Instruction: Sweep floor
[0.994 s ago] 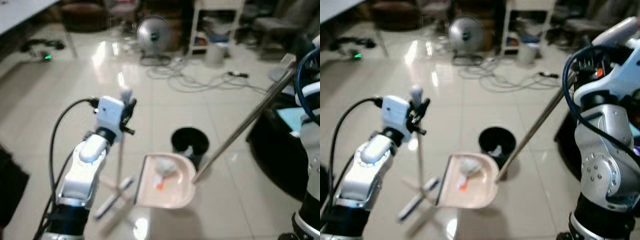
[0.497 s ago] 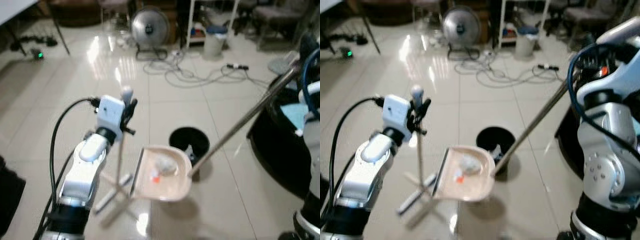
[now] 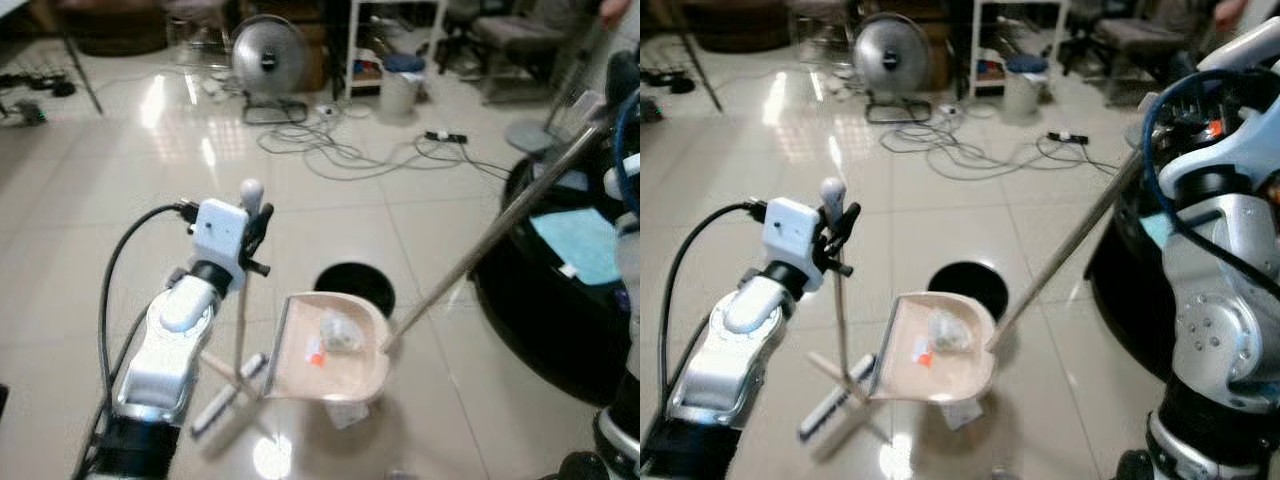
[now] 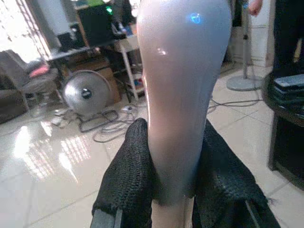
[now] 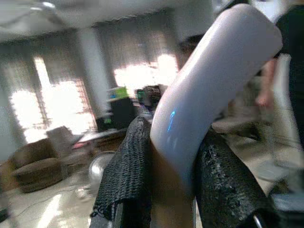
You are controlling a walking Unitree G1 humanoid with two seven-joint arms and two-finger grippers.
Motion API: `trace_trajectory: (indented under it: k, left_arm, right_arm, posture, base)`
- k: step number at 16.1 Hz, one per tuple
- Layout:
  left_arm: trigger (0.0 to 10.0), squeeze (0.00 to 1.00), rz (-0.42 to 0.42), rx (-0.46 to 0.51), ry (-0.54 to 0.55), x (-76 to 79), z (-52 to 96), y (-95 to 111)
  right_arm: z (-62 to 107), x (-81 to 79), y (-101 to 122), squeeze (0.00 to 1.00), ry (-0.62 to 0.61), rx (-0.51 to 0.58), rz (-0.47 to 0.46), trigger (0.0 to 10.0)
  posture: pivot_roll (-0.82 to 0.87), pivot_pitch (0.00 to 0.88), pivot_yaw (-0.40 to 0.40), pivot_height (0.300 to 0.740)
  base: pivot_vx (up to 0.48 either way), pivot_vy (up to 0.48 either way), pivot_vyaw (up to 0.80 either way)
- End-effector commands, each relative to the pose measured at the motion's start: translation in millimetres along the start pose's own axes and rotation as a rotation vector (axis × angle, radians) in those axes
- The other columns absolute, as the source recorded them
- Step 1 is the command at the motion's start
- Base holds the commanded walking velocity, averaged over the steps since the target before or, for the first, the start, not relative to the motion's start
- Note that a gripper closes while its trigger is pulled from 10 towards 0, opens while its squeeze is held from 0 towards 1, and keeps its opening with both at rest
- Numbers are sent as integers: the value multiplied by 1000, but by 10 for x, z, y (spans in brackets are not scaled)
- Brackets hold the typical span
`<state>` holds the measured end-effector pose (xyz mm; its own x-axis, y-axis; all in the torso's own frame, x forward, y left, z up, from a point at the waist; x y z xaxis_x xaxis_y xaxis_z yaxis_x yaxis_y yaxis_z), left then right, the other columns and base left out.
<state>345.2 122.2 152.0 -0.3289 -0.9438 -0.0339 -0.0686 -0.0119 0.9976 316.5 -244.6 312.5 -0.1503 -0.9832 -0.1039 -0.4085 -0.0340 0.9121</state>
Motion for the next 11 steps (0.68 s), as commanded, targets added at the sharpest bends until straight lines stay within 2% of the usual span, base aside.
trace_trajectory:
  k: [1, 11]
  left_arm:
    - [10000, 0, -12, 40, -1, -18, -11, 125]
    - [10000, 0, -30, 37, -12, -56, -23, 123]
  right_arm:
    - [-2, 10, 122, 0, -8, 50, -14, 10000]
    - [27, 136, 153, 0, -50, 66, 2, 10000]
  posture:
    - [-70, 50, -1, 740]
    - [-68, 36, 20, 740]
  base:
    - [349, 0, 0]
    - [359, 0, 0]
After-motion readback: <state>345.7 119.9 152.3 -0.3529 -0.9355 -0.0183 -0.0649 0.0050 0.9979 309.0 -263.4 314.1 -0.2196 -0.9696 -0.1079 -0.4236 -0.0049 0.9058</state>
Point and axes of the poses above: a point about 5 cm out from each wrist's last joint towards the gripper, its own z axis pointing back from the gripper into the wrist, its own y axis along the axis of the wrist's last joint, x = y × z, the point moved 5 cm from there along -z, pointing out of the wrist towards the gripper, and after that the axes turned 10 degrees about z, right-handed, at the moved point
